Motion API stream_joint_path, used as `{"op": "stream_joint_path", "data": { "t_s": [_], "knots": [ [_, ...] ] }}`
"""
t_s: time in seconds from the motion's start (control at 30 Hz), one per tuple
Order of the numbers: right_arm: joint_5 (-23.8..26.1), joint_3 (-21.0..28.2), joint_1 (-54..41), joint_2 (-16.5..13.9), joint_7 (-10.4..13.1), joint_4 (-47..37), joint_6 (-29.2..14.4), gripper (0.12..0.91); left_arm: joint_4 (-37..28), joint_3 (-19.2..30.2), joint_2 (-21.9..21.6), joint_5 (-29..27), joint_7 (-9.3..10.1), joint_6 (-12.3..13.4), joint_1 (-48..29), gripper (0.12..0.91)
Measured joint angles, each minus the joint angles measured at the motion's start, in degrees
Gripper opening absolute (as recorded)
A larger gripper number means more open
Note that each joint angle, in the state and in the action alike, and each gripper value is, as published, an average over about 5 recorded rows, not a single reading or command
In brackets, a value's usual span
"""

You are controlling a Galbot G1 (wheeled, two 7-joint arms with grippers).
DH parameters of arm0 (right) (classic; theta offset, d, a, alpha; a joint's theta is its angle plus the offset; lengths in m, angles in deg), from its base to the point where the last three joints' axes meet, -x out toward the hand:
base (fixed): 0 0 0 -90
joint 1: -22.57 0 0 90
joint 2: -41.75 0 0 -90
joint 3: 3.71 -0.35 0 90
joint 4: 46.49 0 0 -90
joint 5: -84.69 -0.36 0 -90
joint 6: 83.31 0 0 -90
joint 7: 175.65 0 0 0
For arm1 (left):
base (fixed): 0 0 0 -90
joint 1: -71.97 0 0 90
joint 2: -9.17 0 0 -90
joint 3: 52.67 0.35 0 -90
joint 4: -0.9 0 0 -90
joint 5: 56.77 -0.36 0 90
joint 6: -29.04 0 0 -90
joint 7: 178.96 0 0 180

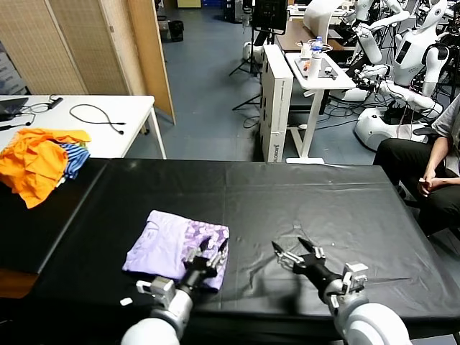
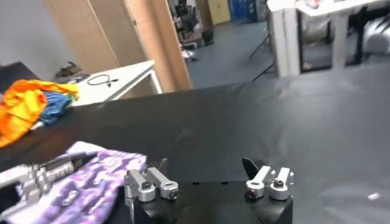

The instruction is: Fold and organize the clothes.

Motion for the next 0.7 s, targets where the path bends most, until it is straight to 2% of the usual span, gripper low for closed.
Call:
{"op": "stream_joint_path", "data": {
  "t_s": [0.07, 0.13, 0.27, 0.47, 0.57, 0.67, 0.7],
  "knots": [
    [-2.56, 2.51, -1.91, -0.03, 1.02, -0.58, 0.36, 0.907, 1.03, -1.61, -1.88, 0.65, 0.05, 0.18, -0.51, 0.835],
    [-4.3, 5.42, -4.11, 0.21, 1.78, -1.43, 0.7, 0.907, 1.86, -3.65, -3.99, 1.86, 0.39, 0.16, -0.79, 0.887],
    [-5.35, 12.13, -8.73, 1.21, 2.21, -3.96, 0.91, 0.907, 2.77, -7.92, -7.18, 2.75, 0.94, 0.15, -0.37, 0.906],
    [-5.43, 20.83, -14.1, 3.7, 2.28, -8.68, 1.06, 0.892, 3.33, -11.08, -7.77, 0.81, 0.96, 0.5, 1.33, 0.907],
    [-5.07, 23.25, -15.03, 4.51, 2.27, -10.33, 1.07, 0.807, 3.48, -12.14, -7.48, 0.48, 1.02, 0.55, 1.94, 0.907],
    [-4.86, 24.22, -15.08, 4.47, 2.3, -10.84, 1.07, 0.644, 3.34, -13.02, -7.34, 0.4, 1.32, 0.6, 2.15, 0.907],
    [-4.82, 24.31, -15.01, 4.34, 2.38, -10.85, 1.08, 0.568, 3.27, -13.26, -7.31, 0.42, 1.45, 0.61, 2.17, 0.907]
  ]
}}
